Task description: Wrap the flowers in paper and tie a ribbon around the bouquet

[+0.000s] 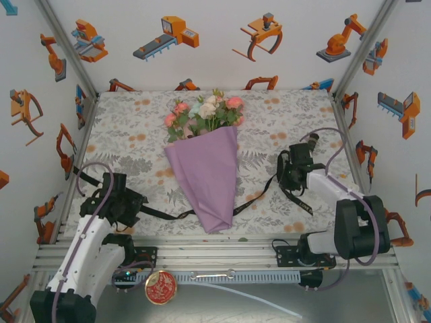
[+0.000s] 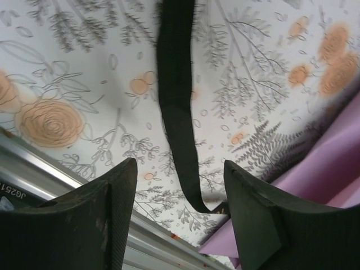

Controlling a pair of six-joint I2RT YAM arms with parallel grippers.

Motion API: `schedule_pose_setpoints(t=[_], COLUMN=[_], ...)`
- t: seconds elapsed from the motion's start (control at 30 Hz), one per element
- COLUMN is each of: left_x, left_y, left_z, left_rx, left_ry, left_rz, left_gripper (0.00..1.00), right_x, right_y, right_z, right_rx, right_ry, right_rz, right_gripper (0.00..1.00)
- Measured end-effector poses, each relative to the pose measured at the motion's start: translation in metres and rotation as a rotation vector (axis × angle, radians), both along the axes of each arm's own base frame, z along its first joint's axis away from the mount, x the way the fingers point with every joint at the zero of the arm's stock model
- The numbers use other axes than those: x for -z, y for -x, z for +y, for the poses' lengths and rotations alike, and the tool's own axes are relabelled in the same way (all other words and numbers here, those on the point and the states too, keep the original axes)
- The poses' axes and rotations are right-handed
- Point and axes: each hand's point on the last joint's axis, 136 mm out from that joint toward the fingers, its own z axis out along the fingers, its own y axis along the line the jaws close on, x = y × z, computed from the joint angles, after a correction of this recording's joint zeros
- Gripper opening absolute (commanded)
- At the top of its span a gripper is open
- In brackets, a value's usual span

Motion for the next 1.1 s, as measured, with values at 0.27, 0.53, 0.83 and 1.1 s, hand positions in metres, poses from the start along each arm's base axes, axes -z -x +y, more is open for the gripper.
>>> schedule_pose_setpoints(t=[0.27,0.53,0.83,1.1], left_x=[0.014,0.035,0.032,0.008], left_y=[-0.008,-0.027,-0.084,-0.182], left_z=[0.021,0.029,0.046,0.069], left_rx=[-0.092,-0.104,-0.138,-0.128], left_ry=[-0.109,-0.166,-0.120,-0.098], left_rz=[0.060,0.175,0.110,-0.019], left_gripper=[0.63,0.22,0.00,0.00], right_x=[-0.055,-0.092,-0.123,-0.135], right_y=[-0.013,-0.015,-0.029,-0.100], right_z=[0.007,0.008,-0.010,-0.064], right_rx=[-0.048,-0.055,0.007,0.137], right_ry=[-0.034,-0.045,-0.022,-0.043], right_rz=[-0.186,-0.271,-0.344,-0.370], right_gripper=[0.02,0.02,0.00,0.00])
